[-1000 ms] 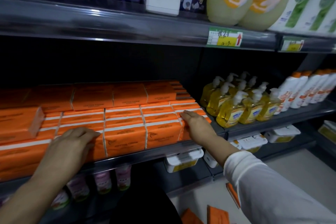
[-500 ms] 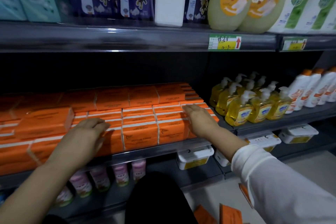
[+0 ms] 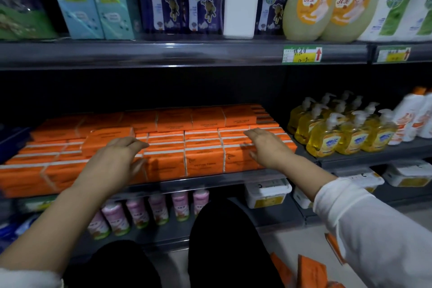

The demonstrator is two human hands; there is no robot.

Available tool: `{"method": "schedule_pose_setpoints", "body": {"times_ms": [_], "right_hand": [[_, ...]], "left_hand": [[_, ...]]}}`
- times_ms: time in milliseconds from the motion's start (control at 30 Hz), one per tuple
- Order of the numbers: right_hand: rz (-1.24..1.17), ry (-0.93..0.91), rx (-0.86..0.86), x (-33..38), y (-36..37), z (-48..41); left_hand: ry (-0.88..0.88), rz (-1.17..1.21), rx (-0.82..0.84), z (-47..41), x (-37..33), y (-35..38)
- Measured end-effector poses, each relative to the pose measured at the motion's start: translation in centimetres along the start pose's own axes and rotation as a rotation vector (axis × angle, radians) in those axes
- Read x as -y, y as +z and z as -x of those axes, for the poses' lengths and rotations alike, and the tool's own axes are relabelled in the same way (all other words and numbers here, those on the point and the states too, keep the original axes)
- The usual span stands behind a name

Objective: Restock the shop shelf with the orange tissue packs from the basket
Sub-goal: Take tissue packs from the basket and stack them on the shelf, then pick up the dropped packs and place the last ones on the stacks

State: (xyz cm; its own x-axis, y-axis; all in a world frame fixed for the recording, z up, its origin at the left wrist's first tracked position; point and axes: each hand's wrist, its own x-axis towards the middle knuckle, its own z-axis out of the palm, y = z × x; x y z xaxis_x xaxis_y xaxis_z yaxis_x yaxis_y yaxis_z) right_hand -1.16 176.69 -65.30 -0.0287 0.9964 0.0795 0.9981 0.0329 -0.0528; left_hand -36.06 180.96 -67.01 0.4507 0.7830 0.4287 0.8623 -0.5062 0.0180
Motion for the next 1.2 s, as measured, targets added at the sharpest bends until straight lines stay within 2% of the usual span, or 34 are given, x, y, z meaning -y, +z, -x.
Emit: {"method": "schedule_pose_setpoints", "body": {"times_ms": [233,600,767,1067,1200], "right_hand": [[-0.041,0.028,0.014,-1.3,0.8,1.6],[-0.155,0.232,0.046,-9.6,6.2,5.3],[-0.173,0.357,0.098,-11.4,9.0,7.6],[-0.097,0.659,0.192,-13.1,9.8,13.7],[-0.097,0.778,0.225,-14.9,10.9,17.3]], "left_hand": [[0.052,0.026,0.011,-0.5,-3.2,0.6],[0.328,0.213,0.25,-5.9,-13.5,6.6],[0.373,0.34,0.294,-6.6,-15.9,10.6],[0.436,0.652,0.503,-8.1,-23.9,15.4],[0.506,0.587,0.592,-8.0,-27.7,17.3]]}}
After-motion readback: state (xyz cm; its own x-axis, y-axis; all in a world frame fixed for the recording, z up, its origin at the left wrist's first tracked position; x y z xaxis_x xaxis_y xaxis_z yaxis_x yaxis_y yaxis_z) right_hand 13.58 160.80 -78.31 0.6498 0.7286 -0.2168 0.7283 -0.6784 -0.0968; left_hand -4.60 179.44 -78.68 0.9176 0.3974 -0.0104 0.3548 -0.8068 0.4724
